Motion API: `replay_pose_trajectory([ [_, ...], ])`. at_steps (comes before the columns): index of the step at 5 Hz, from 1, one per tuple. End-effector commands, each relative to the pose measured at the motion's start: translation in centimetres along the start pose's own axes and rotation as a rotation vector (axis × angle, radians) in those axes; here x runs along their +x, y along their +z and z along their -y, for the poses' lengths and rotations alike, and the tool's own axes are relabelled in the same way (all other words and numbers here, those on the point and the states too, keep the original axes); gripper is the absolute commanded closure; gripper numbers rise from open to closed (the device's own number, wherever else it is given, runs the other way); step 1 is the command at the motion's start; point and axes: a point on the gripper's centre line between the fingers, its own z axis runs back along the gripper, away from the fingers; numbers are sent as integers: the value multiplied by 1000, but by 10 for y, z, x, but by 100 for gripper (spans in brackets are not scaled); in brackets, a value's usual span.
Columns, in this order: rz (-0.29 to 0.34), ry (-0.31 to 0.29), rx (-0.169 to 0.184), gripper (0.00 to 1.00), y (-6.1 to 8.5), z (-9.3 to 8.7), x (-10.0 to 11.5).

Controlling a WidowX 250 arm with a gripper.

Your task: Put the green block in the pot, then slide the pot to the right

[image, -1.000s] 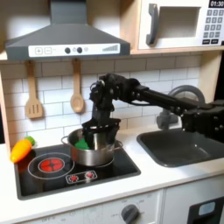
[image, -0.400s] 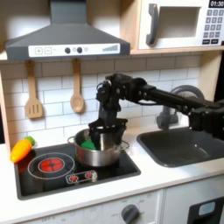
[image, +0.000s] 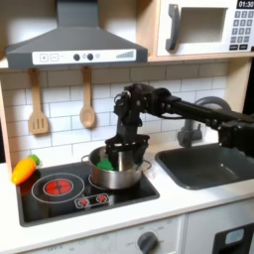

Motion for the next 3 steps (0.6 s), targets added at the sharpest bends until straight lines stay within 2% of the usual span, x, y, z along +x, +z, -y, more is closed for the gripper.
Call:
replay_pose_trajectory([
  [1,-12,-12,-10,0,-2,4,-5],
  [3,-20,-47,-20,0,-1,14,-11],
])
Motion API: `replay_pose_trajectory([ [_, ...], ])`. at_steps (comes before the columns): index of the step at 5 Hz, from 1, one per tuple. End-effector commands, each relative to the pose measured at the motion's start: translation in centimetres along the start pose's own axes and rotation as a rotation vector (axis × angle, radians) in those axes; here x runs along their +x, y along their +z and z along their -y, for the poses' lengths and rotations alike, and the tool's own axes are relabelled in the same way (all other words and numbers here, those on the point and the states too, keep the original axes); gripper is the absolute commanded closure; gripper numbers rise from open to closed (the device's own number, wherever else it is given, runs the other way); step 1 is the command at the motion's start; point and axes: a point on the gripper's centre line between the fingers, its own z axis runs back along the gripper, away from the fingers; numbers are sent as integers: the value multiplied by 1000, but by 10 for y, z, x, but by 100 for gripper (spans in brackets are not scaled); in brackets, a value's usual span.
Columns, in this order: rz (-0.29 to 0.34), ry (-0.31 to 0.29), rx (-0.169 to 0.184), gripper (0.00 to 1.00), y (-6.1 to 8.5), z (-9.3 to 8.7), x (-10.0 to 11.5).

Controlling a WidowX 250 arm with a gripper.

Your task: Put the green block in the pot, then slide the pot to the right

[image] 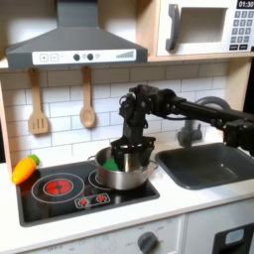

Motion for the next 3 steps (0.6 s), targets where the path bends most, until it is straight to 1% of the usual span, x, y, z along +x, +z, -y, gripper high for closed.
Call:
replay_pose_trajectory([
  [1,10,-12,-8,0,5,2,-3],
  [2,-1,-25,-17,0,8,4,-3],
  [3,-12,-21,-19,0,4,4,-5],
])
